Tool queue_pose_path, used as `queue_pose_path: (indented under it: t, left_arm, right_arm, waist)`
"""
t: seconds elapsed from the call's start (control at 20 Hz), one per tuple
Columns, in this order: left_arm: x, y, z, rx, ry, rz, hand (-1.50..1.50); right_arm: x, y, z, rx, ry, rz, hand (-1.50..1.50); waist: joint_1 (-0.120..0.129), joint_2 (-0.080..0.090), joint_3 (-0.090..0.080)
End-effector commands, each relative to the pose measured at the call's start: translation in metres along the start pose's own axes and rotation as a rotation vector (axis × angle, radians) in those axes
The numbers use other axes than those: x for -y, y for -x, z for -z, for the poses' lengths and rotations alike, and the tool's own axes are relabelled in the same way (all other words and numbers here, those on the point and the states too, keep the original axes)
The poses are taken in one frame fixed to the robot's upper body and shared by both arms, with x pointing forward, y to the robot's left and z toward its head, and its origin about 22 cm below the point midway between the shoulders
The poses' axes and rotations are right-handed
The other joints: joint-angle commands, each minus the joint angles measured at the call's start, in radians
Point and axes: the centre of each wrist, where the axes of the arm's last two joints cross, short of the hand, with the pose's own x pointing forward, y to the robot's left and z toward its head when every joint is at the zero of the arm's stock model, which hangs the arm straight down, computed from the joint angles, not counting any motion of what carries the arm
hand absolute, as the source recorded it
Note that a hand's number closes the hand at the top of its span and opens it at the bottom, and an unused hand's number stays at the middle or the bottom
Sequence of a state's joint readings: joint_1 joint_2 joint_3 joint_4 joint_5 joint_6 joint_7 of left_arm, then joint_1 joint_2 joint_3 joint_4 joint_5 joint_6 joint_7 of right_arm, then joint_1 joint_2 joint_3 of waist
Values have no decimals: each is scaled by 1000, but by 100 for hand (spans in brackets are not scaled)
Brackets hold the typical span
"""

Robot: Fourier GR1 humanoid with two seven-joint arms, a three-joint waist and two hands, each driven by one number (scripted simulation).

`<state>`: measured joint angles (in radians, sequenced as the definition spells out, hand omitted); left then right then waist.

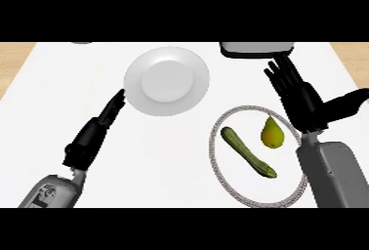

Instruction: Pick the squash from the placemat and place it in the plate

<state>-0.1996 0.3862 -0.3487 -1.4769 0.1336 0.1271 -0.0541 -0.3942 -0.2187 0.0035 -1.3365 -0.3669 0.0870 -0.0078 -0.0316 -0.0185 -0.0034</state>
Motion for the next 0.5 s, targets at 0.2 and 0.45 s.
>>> queue_pose_path:
  t: [0.2,0.45]
  left_arm:
    - [-34,-33,19,114,-118,21,0]
    - [-47,-32,17,68,-190,-28,0]
  right_arm:
    - [-130,-4,-4,108,-828,-13,150]
    - [-122,-14,-24,163,-877,-718,150]
  waist:
    - [101,5,4]
    - [40,-5,2]
